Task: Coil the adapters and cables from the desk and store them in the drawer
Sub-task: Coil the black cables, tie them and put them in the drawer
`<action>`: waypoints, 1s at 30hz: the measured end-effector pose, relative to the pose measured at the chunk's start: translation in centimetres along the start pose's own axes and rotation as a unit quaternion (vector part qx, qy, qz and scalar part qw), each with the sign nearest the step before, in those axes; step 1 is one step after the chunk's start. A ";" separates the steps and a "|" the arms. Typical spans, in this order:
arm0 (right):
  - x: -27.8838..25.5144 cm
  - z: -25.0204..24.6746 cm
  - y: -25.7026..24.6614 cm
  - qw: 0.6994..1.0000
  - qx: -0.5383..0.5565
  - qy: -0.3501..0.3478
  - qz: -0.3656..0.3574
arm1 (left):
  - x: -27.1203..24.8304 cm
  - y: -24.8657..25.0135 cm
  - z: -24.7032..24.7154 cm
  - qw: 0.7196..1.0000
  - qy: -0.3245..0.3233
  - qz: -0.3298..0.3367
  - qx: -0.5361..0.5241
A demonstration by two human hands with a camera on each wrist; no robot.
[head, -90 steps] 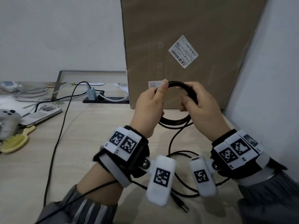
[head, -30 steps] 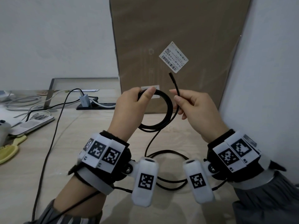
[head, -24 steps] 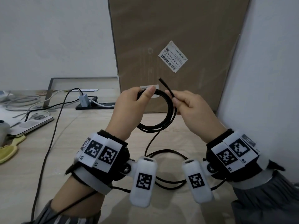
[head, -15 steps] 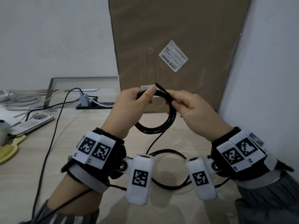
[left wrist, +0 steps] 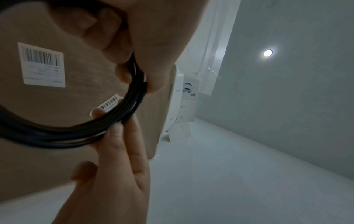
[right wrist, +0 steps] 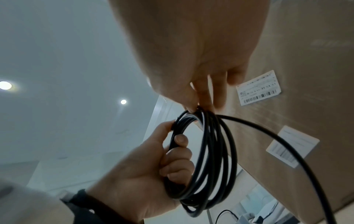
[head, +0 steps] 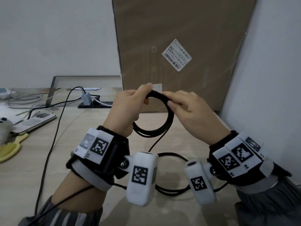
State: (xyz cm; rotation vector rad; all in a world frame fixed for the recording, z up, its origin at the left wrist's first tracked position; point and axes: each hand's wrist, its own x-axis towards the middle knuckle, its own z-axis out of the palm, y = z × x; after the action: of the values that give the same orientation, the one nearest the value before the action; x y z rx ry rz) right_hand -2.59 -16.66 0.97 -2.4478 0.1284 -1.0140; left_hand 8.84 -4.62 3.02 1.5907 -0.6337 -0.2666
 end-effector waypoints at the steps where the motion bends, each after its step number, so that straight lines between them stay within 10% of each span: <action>1: 0.0 0.1 0.3 1.000 0.010 0.006 0.017 | 0.1 0.0 -0.1 1.000 0.001 -0.005 -0.015; 9: -0.3 0.6 1.2 0.957 0.216 -0.099 0.166 | 0.9 0.2 -1.2 0.987 0.014 -0.048 -0.152; 21: -0.1 1.9 -1.7 0.868 0.434 0.031 0.239 | 0.4 -0.5 1.2 0.960 0.088 -0.027 -0.264; 30: 0.2 1.1 -1.5 0.895 0.377 0.097 0.219 | -0.7 -0.2 2.2 0.975 0.049 0.022 -0.215</action>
State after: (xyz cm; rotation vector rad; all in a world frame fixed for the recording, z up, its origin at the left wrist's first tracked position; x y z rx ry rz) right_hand -1.84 -14.98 1.20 -1.5188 0.2784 -0.8771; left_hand 7.12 -6.11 2.40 1.1645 -0.4934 -0.2692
